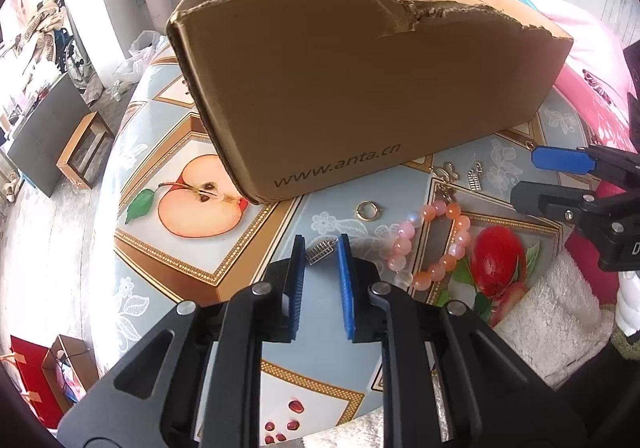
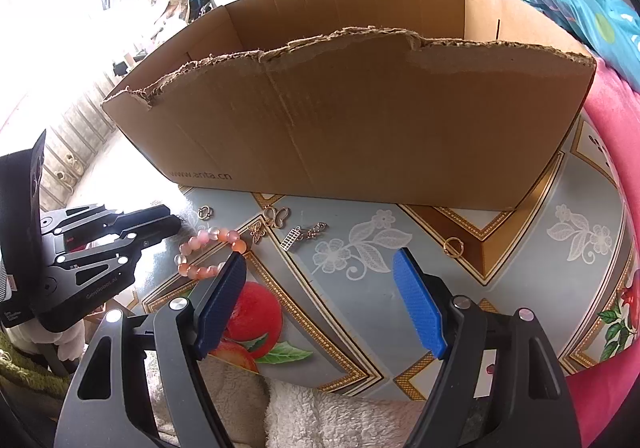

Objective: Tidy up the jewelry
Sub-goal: 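Close the left gripper on a small silver charm beside the gold ring, then lift the silver charm with the left gripper while the right gripper approaches the gold ring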

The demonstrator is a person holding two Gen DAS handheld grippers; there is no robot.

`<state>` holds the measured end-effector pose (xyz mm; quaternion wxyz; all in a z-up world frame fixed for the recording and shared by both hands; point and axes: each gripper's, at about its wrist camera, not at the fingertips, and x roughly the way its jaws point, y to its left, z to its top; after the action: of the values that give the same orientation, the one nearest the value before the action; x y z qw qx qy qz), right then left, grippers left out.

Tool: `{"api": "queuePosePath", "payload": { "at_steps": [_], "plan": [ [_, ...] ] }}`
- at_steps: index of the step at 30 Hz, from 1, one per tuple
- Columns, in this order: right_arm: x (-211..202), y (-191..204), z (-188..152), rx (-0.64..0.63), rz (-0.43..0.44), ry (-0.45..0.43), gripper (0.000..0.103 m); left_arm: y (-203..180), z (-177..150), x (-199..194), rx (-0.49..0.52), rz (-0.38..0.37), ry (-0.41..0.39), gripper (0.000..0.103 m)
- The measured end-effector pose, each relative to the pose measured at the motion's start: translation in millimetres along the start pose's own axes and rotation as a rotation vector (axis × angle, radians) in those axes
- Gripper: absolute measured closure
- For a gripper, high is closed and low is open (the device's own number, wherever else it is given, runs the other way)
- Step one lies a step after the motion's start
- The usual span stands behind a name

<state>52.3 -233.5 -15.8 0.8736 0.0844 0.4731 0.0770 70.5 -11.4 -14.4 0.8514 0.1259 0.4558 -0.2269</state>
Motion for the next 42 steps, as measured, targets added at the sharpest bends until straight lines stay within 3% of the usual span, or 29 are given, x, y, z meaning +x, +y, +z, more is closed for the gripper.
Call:
{"api": "queuePosePath", "payload": {
  "at_steps": [3,23,42],
  "plan": [
    [0.5,0.6,-0.5,-0.001,0.001,0.000,0.028,-6.2,-0.8,-2.7,0.032,-0.017,0.013,0.096],
    [-0.4,1.9,-2.2,0.002,0.001,-0.001,0.028,-19.6,7.6,-1.3,0.094,-0.002,0.033,0.097],
    [-13.1,-5.8,-3.0,0.002,-0.022,-0.034,0.028,2.3,14.3,-8.2,-0.011,-0.042,-0.025,0.099]
  ]
}}
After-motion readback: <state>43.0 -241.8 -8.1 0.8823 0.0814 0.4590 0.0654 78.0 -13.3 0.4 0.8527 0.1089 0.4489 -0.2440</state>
